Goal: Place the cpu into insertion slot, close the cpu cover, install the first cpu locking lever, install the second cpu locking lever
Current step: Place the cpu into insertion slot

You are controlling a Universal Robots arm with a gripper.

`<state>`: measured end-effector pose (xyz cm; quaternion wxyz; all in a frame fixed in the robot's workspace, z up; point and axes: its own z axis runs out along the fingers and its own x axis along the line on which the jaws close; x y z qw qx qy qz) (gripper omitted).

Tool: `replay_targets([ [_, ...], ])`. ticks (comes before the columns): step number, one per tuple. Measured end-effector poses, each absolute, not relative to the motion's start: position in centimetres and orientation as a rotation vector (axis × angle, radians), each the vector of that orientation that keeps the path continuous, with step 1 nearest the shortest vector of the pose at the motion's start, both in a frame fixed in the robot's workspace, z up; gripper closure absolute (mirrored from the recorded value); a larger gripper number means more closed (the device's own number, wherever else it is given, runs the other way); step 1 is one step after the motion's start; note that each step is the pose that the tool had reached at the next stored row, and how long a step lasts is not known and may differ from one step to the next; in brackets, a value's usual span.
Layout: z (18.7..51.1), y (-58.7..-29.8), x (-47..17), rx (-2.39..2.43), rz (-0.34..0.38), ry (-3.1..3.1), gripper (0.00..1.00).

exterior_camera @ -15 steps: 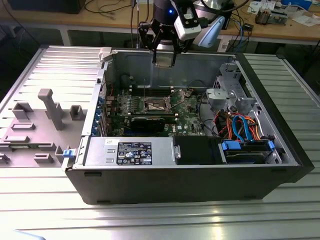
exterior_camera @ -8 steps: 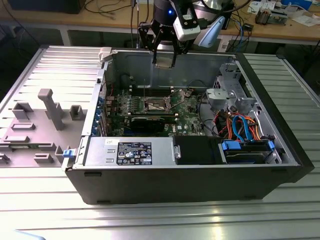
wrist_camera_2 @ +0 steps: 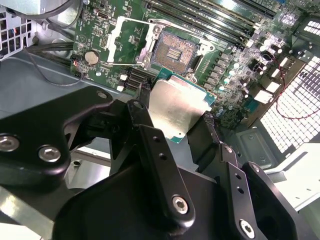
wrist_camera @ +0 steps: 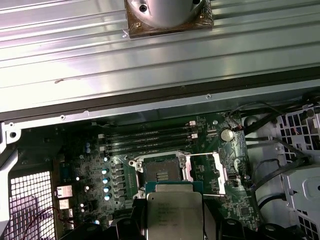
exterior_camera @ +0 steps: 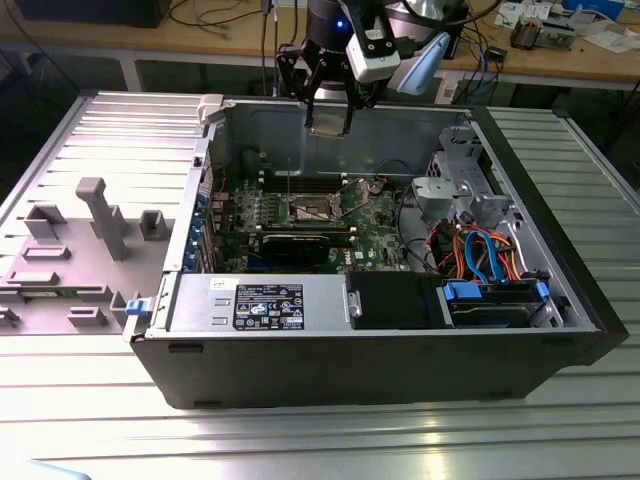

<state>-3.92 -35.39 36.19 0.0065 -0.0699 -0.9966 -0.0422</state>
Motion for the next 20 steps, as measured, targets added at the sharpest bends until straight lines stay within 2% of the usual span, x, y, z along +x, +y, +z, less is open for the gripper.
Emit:
replay_targets([
  [20,36.15,-35.66,-3.92,-0.313,-0.130,-3.113,0.45],
])
